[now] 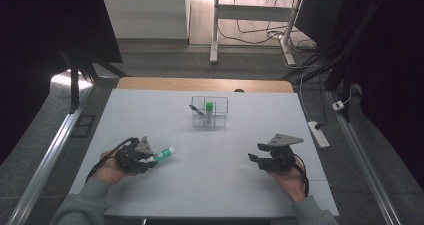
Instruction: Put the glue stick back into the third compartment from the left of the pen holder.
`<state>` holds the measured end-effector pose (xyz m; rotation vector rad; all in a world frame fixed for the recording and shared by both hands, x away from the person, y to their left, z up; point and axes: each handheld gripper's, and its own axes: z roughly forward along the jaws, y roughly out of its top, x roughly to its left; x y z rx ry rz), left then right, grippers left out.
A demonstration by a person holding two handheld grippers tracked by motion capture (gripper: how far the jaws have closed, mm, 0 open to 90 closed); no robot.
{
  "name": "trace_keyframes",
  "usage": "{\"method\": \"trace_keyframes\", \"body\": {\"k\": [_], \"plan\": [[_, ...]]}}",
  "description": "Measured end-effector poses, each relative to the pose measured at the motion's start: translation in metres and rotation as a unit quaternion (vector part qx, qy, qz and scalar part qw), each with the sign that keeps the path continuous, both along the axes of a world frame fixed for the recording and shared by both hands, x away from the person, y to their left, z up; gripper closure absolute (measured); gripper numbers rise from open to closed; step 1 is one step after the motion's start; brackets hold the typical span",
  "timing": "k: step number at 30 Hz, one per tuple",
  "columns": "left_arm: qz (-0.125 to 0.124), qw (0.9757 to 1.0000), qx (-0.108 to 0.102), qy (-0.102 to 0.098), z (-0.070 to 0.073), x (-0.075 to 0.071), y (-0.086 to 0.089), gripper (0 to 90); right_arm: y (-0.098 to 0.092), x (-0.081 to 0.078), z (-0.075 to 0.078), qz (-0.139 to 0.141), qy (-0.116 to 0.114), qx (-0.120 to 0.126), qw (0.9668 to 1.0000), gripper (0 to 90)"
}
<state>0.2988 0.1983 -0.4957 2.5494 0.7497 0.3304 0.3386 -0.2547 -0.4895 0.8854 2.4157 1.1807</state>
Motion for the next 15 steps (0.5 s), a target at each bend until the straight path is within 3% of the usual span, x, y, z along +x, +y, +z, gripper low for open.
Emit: {"method": "trace_keyframes", "body": {"k": [6, 15], "plan": [[-0.003, 0.9997, -0.021, -0.011, 0.006, 0.000, -0.013, 64.6, 0.000, 0.000, 0.002, 0.000, -0.002, 0.002, 1.0000, 43.7], [-0.029, 0.9986, -0.037, -0.025, 0.016, 0.003, -0.042, 64.5, 0.001, -0.001, 0.004, 0.004, -0.004, 0.003, 1.0000, 43.1]]}}
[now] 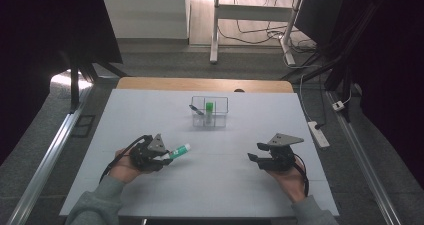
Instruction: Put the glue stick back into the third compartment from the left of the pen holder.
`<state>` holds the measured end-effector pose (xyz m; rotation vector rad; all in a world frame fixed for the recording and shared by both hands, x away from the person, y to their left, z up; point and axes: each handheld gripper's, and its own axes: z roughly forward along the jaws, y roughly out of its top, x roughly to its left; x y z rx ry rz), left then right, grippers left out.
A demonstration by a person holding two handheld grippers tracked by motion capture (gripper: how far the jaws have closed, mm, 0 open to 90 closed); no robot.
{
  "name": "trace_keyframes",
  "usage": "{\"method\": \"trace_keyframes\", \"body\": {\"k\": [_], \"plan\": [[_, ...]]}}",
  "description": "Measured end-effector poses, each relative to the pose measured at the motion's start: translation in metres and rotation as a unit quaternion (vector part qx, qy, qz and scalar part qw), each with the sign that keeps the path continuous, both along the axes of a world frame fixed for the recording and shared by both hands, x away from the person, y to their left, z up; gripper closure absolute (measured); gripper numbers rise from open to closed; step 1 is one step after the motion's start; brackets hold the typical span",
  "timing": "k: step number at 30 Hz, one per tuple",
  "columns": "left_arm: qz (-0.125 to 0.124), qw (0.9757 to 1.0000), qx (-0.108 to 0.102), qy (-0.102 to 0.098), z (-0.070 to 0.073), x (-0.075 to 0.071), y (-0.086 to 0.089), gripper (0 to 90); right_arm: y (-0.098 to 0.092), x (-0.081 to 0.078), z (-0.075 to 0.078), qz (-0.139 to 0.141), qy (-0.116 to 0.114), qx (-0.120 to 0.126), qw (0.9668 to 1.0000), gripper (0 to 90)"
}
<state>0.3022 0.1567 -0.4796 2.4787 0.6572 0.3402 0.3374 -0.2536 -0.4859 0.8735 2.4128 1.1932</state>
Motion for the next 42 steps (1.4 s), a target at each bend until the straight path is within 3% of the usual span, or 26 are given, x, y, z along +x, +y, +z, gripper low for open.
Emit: {"method": "trace_keyframes", "body": {"k": [10, 15, 27, 30, 42], "plan": [[-0.025, 0.9996, -0.011, -0.008, 0.004, 0.003, -0.030, 64.6, 0.004, -0.001, 0.001, 0.005, -0.001, 0.001, 1.0000, 42.2], [-0.034, 0.9994, -0.006, -0.008, 0.004, 0.007, -0.043, 64.5, 0.006, -0.001, 0.001, 0.009, -0.002, -0.002, 1.0000, 41.6], [-0.050, 0.9986, -0.014, -0.012, 0.006, 0.012, -0.065, 64.5, 0.010, -0.002, 0.004, 0.015, -0.005, -0.011, 0.9998, 39.9], [-0.056, 0.9982, -0.016, -0.011, 0.006, 0.013, -0.071, 64.6, 0.012, -0.003, 0.005, 0.020, -0.002, -0.001, 0.9998, 39.4], [-0.070, 0.9974, -0.017, -0.012, 0.004, 0.014, -0.088, 64.5, 0.037, -0.011, 0.013, 0.054, -0.017, -0.023, 0.9981, 37.7]]}}
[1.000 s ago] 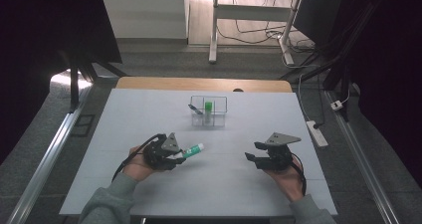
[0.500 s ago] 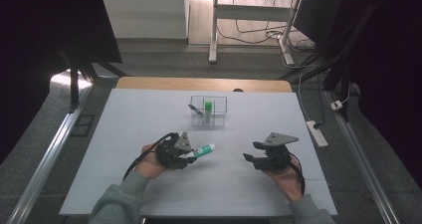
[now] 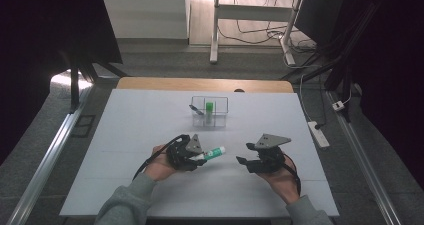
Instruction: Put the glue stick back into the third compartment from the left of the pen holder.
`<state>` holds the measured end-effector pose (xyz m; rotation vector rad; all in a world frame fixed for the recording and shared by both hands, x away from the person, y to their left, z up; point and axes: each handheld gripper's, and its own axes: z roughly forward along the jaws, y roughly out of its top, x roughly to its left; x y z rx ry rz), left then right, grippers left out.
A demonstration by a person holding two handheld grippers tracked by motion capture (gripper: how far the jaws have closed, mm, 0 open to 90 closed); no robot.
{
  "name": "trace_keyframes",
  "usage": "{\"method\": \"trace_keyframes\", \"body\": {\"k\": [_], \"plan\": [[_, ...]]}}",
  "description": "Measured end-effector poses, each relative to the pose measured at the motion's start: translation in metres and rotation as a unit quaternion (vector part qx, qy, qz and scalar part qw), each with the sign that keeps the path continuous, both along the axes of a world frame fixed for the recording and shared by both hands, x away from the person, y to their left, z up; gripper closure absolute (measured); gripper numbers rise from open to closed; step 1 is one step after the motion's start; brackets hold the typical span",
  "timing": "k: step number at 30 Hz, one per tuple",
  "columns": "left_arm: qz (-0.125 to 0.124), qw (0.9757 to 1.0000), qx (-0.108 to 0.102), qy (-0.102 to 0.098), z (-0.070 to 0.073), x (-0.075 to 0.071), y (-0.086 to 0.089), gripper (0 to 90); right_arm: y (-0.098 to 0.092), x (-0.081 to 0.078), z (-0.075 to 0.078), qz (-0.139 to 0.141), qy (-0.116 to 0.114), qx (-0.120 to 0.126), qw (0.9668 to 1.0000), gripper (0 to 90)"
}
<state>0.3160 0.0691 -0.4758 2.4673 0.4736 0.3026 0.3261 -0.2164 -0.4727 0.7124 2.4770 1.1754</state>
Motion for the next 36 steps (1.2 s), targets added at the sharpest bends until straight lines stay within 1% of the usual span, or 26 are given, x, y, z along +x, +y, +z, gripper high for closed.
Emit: {"method": "trace_keyframes", "body": {"k": [5, 10, 14, 15, 17, 19, 23, 25, 30, 32, 36], "plan": [[-0.003, 1.0000, 0.000, -0.001, 0.000, 0.000, -0.003, 64.6, 0.013, -0.002, -0.002, 0.016, 0.002, -0.023, 0.9996, 36.5], [-0.007, 1.0000, -0.001, 0.000, -0.002, -0.001, -0.009, 64.5, 0.023, -0.002, -0.002, 0.029, 0.004, -0.033, 0.9990, 35.4], [-0.013, 0.9999, 0.002, 0.000, -0.003, -0.001, -0.014, 64.5, 0.030, -0.004, -0.002, 0.039, -0.002, -0.047, 0.9981, 35.4], [-0.015, 0.9999, 0.004, 0.001, -0.003, -0.002, -0.015, 64.5, 0.032, -0.004, -0.002, 0.040, -0.004, -0.054, 0.9978, 35.4], [-0.018, 0.9998, 0.006, 0.003, -0.004, -0.002, -0.017, 64.5, 0.035, -0.005, -0.002, 0.046, -0.015, -0.068, 0.9965, 35.4], [-0.020, 0.9998, 0.007, 0.003, -0.005, -0.002, -0.019, 64.5, 0.038, -0.006, -0.002, 0.050, -0.019, -0.076, 0.9957, 35.4], [-0.027, 0.9996, 0.010, 0.005, -0.006, -0.003, -0.022, 64.5, 0.045, -0.008, -0.002, 0.065, -0.028, -0.096, 0.9929, 35.5], [-0.032, 0.9994, 0.013, 0.008, -0.006, -0.003, -0.024, 64.5, 0.050, -0.009, -0.002, 0.074, -0.034, -0.109, 0.9907, 36.3], [-0.039, 0.9991, 0.012, 0.011, -0.007, -0.005, -0.026, 64.5, 0.062, -0.014, -0.004, 0.099, -0.043, -0.152, 0.9824, 38.6], [-0.042, 0.9990, 0.012, 0.011, -0.006, -0.006, -0.027, 64.5, 0.066, -0.015, -0.005, 0.109, -0.048, -0.162, 0.9796, 40.2], [-0.048, 0.9987, 0.002, 0.017, -0.005, -0.007, -0.026, 64.4, 0.073, -0.017, -0.009, 0.129, -0.052, -0.186, 0.9726, 46.5]]}}
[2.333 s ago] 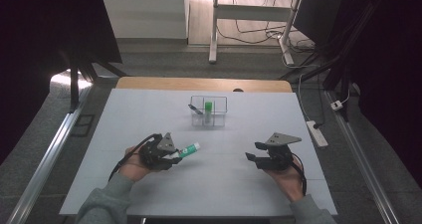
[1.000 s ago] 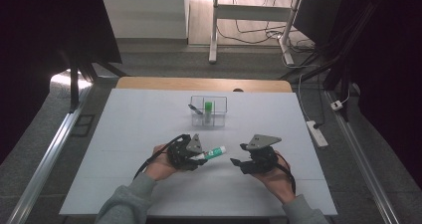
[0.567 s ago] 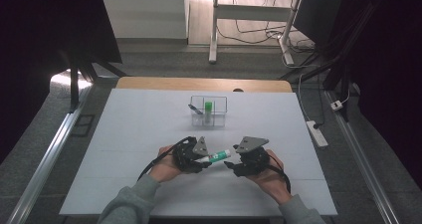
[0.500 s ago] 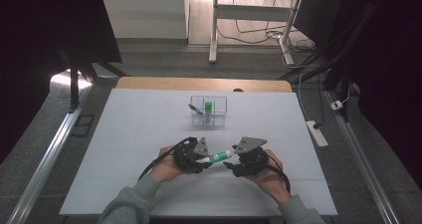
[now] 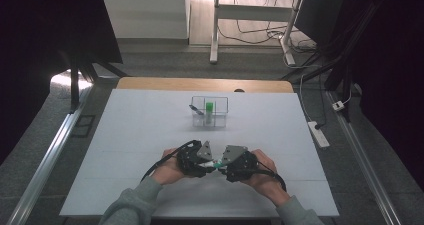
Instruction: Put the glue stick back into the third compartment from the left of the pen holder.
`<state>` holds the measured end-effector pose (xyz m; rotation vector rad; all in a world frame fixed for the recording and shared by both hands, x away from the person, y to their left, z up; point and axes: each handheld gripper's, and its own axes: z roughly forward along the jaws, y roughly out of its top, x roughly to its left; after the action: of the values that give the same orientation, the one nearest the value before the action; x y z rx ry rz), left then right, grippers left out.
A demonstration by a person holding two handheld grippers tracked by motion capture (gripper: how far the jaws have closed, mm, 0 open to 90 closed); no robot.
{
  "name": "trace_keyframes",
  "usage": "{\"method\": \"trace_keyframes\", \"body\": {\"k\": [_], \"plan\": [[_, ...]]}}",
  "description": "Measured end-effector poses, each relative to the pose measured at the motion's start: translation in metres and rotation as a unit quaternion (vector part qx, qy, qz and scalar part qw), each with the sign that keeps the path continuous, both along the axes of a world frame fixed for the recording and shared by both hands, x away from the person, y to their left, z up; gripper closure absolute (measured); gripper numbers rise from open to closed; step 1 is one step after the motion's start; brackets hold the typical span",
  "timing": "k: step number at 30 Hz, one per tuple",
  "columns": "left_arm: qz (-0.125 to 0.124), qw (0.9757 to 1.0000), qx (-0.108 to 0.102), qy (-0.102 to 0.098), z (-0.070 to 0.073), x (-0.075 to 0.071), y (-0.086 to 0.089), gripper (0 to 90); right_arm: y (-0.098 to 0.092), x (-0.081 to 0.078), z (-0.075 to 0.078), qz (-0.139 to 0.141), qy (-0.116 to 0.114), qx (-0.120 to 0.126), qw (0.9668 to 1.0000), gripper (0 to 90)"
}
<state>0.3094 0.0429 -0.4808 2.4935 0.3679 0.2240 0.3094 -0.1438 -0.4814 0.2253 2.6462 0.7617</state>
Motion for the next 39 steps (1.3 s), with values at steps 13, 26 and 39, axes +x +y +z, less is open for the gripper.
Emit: {"method": "trace_keyframes", "body": {"k": [13, 26, 39], "plan": [[0.010, 0.9986, -0.048, 0.022, 0.005, 0.004, 0.014, 63.8, -0.005, -0.008, 0.002, 0.051, -0.029, 0.029, 0.9979, 89.6], [0.010, 0.9956, -0.081, 0.045, 0.005, 0.005, 0.014, 64.5, 0.007, 0.000, -0.010, 0.060, 0.015, 0.019, 0.9979, 54.0], [0.029, 0.9911, -0.128, 0.024, 0.013, 0.001, 0.018, 60.4, 0.011, -0.003, -0.007, 0.068, -0.020, 0.036, 0.9968, 65.6]]}}
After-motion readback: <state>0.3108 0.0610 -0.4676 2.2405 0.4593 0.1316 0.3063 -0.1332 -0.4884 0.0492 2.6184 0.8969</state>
